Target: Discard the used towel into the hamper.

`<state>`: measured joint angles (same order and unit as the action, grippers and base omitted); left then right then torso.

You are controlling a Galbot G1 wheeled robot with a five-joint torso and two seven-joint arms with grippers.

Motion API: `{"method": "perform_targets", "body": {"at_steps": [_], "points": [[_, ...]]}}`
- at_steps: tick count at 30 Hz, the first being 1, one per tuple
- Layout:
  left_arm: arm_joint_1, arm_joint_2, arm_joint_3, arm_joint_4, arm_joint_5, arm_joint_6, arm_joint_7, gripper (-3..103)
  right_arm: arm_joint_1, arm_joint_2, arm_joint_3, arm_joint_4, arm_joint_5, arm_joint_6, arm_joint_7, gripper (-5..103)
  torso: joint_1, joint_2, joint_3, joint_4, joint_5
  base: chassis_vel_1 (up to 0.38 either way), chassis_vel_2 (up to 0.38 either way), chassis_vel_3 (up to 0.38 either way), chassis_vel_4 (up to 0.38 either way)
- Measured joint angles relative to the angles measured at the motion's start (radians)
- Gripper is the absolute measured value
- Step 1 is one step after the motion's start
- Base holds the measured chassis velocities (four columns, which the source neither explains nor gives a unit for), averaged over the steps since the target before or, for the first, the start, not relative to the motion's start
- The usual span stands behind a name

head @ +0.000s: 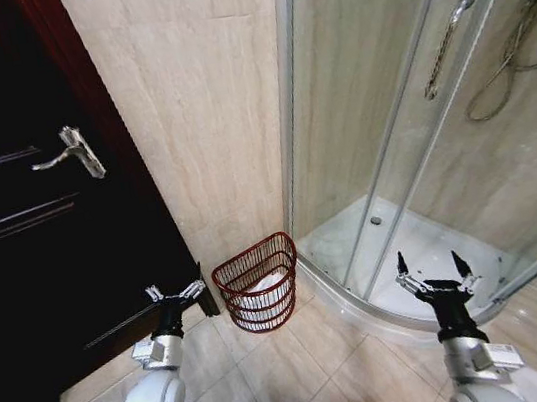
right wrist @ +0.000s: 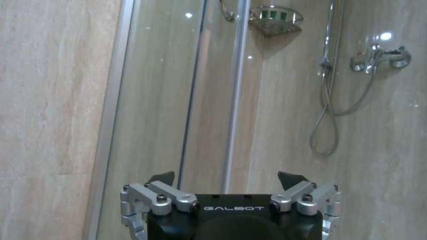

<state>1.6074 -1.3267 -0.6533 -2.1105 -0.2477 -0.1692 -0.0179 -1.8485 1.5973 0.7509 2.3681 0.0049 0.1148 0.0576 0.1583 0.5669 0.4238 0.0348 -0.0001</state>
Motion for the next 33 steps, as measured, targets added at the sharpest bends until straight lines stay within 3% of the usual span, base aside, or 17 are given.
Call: {"method": "perform_targets", "body": {"at_steps": [18, 33], "points": [[0.013, 0.007, 0.003, -0.005, 0.002, -0.028, -0.006, 100, -0.060, 0.001, 0.004, -0.003, -0.012, 0.078, 0.046, 100, 0.000, 0.000, 0.000, 0.0001, -0.0001, 0.048, -0.128, -0.054, 0.130], [0.011, 0.006, 0.003, 0.000, 0.009, -0.033, -0.004, 100, -0.047, 0.003, 0.001, -0.026, -0.015, 0.083, 0.042, 100, 0.000, 0.000, 0.000, 0.0001, 0.0004, -0.099, -0.309, 0.094, 0.306]]}}
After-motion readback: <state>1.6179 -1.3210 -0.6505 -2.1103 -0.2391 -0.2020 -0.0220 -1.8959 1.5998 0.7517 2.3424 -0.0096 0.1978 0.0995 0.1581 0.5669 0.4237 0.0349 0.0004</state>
